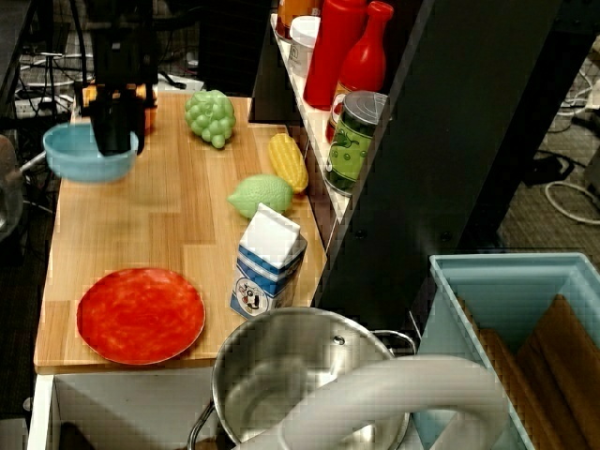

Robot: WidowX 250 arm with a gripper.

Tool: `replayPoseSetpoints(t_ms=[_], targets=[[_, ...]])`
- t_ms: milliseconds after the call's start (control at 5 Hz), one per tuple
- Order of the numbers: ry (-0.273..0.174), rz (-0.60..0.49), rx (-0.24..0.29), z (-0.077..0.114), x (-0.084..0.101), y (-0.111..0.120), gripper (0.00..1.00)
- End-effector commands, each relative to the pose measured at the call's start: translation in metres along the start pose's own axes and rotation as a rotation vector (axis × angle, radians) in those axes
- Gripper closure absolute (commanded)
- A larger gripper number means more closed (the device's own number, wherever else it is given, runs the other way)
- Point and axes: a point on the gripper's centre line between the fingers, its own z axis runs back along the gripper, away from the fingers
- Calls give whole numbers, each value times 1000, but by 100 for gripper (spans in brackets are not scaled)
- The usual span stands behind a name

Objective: Lift bowl

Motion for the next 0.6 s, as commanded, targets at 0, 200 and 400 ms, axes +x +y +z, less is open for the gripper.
replayPoseSetpoints(t_ms=[0, 200, 400], targets=[[7, -141, -12, 80, 22, -10, 100], [-21, -147, -28, 97, 27, -14, 100], [-43, -157, -36, 108, 30, -17, 100]])
